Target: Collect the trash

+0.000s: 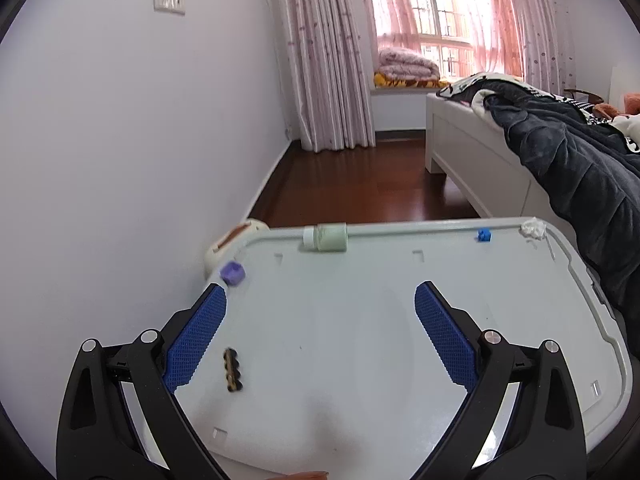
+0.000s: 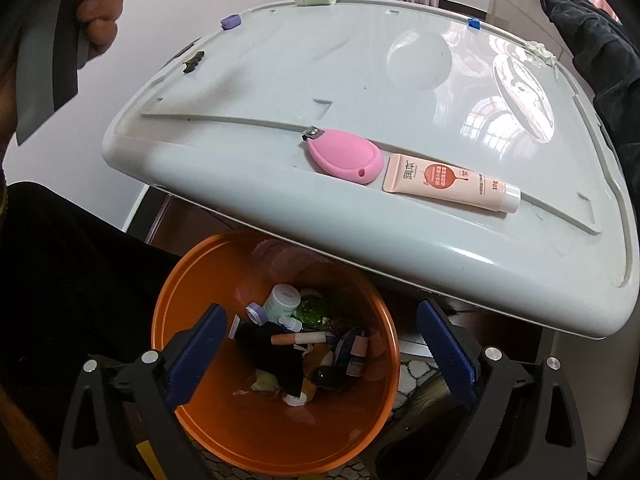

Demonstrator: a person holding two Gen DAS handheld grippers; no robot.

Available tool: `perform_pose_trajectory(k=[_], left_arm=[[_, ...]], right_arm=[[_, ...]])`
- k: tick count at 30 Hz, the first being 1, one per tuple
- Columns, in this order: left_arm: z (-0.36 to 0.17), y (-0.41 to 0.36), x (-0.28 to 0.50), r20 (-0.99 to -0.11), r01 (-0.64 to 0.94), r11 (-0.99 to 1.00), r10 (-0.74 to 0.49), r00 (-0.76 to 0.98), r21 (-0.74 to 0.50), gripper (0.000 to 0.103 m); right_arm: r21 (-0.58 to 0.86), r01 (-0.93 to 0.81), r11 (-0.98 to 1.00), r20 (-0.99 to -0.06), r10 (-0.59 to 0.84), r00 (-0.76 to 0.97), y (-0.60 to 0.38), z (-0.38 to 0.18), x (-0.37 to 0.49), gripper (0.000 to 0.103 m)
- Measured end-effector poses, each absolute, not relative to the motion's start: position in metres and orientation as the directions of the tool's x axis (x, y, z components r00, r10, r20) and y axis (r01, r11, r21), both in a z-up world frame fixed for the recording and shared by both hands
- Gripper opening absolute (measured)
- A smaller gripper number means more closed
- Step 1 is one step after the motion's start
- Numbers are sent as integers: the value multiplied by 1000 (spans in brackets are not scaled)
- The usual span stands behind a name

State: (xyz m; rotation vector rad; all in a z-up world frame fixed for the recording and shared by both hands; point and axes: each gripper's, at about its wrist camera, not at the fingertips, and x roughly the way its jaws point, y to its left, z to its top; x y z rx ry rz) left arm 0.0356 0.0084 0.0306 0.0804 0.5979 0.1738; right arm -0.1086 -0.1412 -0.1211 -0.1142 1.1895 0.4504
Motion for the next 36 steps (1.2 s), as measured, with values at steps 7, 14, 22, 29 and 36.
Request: perform_pose_trajectory(k=[7, 14, 22, 29, 36], left_arm=[[17, 18, 38, -602, -143, 984, 176, 779, 104, 93], [14, 21, 40, -613, -147, 984, 177, 770, 100, 93], [13, 19, 43, -621, -131, 987, 158, 768, 89, 93], [14, 22, 43, -620, -138, 988, 151, 770, 70, 93], [18, 21, 40, -596, -113, 992, 119, 794, 48, 93]], right_arm=[[167, -404, 899, -915, 294, 276, -136, -125, -108, 94], [174, -416, 892, -916, 302, 264, -131, -126, -110, 96], [180, -418, 891, -918, 305, 255, -132, -127, -111, 96], [182, -421, 889, -920, 305, 247, -131, -128, -111, 96], [181, -429, 885, -925, 302, 232, -128, -132, -112, 96]])
